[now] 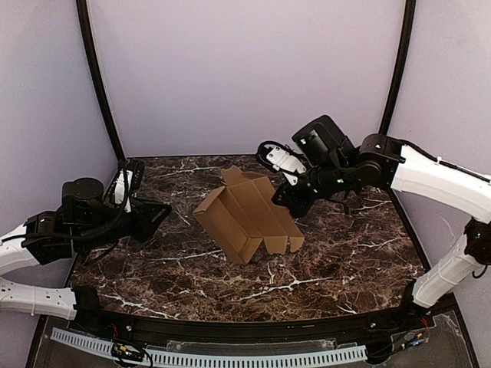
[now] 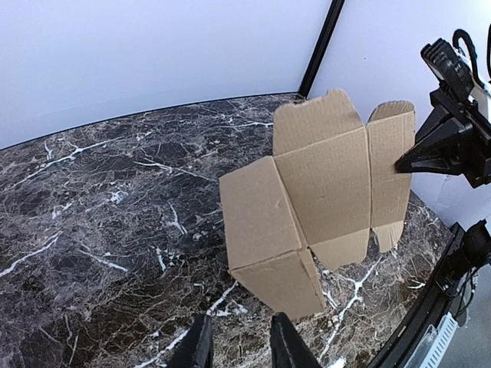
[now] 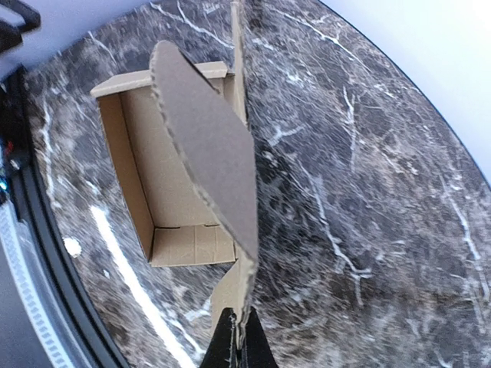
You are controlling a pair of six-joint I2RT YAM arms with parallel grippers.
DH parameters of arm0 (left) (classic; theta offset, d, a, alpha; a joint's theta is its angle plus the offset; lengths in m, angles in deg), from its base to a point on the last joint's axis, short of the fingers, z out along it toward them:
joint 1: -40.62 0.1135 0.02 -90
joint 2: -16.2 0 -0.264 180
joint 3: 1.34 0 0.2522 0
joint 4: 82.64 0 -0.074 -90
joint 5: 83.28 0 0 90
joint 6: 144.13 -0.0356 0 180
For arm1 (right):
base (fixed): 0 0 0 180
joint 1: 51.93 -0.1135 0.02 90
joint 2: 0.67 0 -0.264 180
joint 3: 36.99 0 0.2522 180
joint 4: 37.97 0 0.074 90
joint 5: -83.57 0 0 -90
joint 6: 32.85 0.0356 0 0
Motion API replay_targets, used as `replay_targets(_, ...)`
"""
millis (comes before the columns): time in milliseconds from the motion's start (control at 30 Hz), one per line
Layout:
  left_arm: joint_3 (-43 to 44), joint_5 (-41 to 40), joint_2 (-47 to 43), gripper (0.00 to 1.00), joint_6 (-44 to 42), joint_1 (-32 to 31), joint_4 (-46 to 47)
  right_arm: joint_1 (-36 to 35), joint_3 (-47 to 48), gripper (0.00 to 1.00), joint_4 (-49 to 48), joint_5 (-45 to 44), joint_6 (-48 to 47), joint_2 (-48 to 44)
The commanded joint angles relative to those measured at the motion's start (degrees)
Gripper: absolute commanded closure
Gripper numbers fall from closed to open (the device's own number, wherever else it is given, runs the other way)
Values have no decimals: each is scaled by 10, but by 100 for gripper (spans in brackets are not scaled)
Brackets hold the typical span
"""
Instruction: Fold the paper box
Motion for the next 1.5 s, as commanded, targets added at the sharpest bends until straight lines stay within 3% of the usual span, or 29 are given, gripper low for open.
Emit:
replay_targets(0,-10,-22,-8,74,-13,-2,-14,-30,57,100,119,-130,-154,30)
replay_targets(233,-13,-23,-2,74,-19,-2,-4,-85,81,100,169,-261,-350,76)
replay_targets(467,-24,-21,-2,74,-13,-2,0,-96,147,100,218,-312,-411,143)
replay_targets(667,-43,-22,6,74,-5,-3,20,-111,155,100,223,-286,-384,196)
replay_targets(933,-58,-30,44,74,-3,-3,49,-124,99,100,162,-262,-354,217)
replay_targets(1333,-70,-8,163,80,20,-3,150,-146,45,100,102,-235,-287,224)
replay_targets(1467,-68,-7,187,80,18,-2,167,-155,41,86,90,-233,-273,224)
